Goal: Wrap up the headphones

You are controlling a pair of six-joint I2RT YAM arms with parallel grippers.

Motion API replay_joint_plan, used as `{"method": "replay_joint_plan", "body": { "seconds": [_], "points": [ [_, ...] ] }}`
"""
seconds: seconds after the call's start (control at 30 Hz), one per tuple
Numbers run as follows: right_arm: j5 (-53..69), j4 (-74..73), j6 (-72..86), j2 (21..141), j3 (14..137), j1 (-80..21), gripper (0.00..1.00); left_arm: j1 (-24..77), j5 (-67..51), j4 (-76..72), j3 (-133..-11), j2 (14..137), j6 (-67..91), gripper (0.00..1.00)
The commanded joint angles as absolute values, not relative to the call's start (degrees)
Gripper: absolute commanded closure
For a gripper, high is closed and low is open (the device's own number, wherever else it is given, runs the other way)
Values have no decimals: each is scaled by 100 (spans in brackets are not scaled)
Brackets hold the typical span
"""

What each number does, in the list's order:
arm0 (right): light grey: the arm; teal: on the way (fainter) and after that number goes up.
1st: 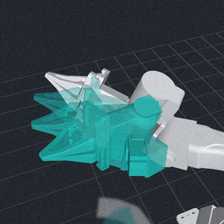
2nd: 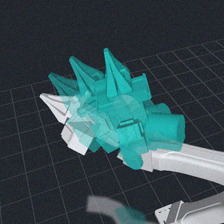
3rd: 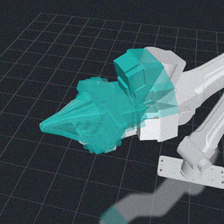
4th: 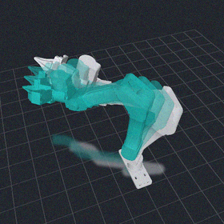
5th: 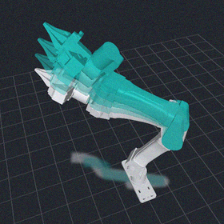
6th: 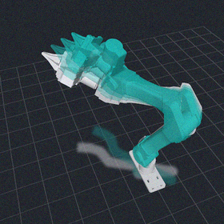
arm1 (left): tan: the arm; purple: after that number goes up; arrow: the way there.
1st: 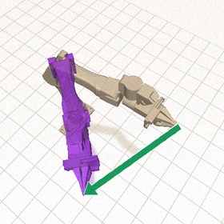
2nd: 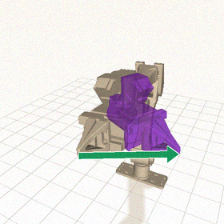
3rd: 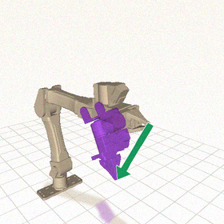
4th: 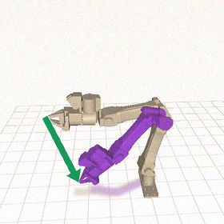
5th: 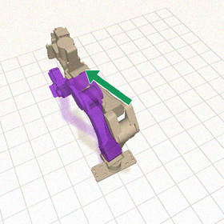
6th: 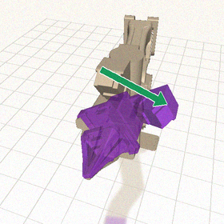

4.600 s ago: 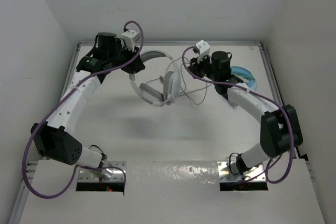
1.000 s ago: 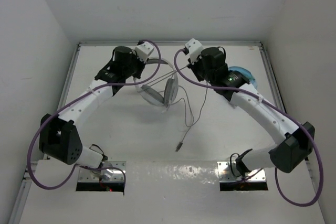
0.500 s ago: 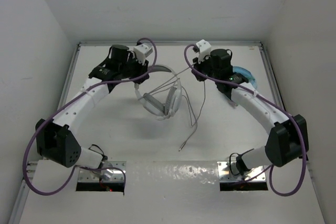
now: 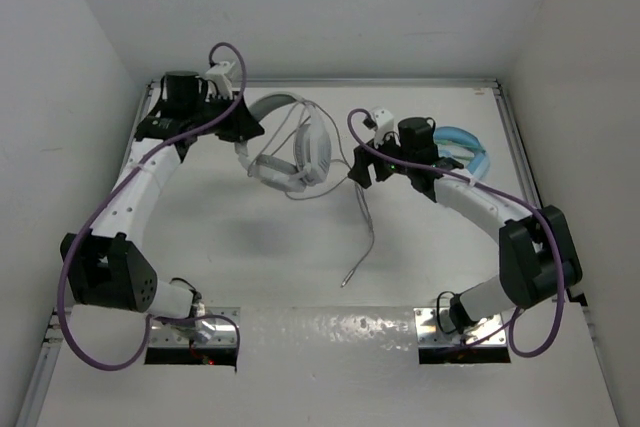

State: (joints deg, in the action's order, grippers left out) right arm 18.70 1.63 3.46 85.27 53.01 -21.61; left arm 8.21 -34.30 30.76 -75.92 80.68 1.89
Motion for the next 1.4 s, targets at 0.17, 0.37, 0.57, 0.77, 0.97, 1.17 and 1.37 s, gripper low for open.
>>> {"method": "replay_joint_plan", "body": {
  "seconds": [0.17,0.37,0.57,0.77,0.97,1.17,1.37],
  "points": [
    [2619,1290,510,8376,4738,-2153,19,352,-4201,2250,-8050,7919,1677,100],
    [2452,2038,826,9157,4860,-2171,16,352,-3964,2469,-8990,7980,1811,100],
    [2601,3294,1397,9668,4895,-2311,21,352,-3788,2786,-10026,8173,1819,100],
    [2654,3383,1318,9607,4685,-2505,28,352,-3568,2865,-10564,8332,1863,100],
    [2417,3937,1512,9159,3964,-2505,29,352,-3428,2874,-10854,8472,1881,100],
    [2278,4491,1846,9158,3797,-2978,27,352,-3270,2839,-10881,8499,1837,100],
    [1548,3912,1924,10255,4903,-3419,24,352,-3217,2813,-10837,8464,1828,100]
  ]
}}
